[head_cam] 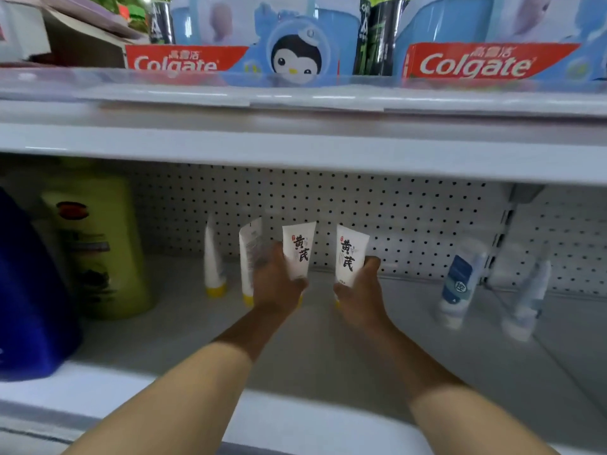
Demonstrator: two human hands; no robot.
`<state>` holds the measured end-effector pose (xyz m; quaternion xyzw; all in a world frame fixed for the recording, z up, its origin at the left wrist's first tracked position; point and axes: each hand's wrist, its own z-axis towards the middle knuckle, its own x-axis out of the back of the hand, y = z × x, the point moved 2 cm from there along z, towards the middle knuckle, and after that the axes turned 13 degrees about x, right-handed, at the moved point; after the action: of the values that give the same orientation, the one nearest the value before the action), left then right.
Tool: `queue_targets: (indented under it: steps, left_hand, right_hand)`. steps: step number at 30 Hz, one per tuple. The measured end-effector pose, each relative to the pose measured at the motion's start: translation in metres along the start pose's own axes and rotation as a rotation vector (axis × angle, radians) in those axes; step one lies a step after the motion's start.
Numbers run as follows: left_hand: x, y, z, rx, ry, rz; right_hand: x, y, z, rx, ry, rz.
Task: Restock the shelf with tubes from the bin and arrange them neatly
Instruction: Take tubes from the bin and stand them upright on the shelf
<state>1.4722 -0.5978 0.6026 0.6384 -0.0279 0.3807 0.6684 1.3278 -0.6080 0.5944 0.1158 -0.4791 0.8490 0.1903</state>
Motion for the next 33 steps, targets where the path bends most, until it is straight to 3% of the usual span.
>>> queue_targets:
  steps: [6, 10, 15, 20, 33]
  left_hand:
    - [-0.002, -0.003, -0.002, 0.005, 0.017, -0.007]
    - [-0.001, -0.004, -0.007, 0.031, -0.003, 0.019]
    - [0.013, -0.006, -0.027, 0.108, -0.116, 0.057]
    - [0.048, -0.016, -0.060, 0.149, -0.231, 0.216]
    - [0.253, -0.079, -0.149, 0.177, -0.052, 0.405]
  right_hand:
    - [-0.001, 0.004, -0.003, -0.006, 0.007, -0.037]
    - [0.000, 0.001, -0.013, -0.106, -0.022, -0.083]
    - [0.012, -0.017, -0.044, -0.213, -0.072, -0.323]
    - [0.016, -0.053, -0.082, -0.248, -0.192, -0.382]
    - [-0.061, -0.202, -0.211, 0.152, -0.569, -0.419]
